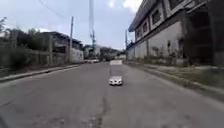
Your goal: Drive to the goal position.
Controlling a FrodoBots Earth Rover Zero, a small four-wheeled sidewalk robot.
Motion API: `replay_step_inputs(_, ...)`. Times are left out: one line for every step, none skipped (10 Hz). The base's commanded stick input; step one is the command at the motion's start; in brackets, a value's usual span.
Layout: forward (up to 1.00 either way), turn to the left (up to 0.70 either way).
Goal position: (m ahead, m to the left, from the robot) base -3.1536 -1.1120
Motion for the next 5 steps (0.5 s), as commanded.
replay_step_inputs(1.00, -0.12)
replay_step_inputs(1.00, -0.39)
replay_step_inputs(1.00, -0.33)
replay_step_inputs(1.00, -0.02)
replay_step_inputs(1.00, 0.00)
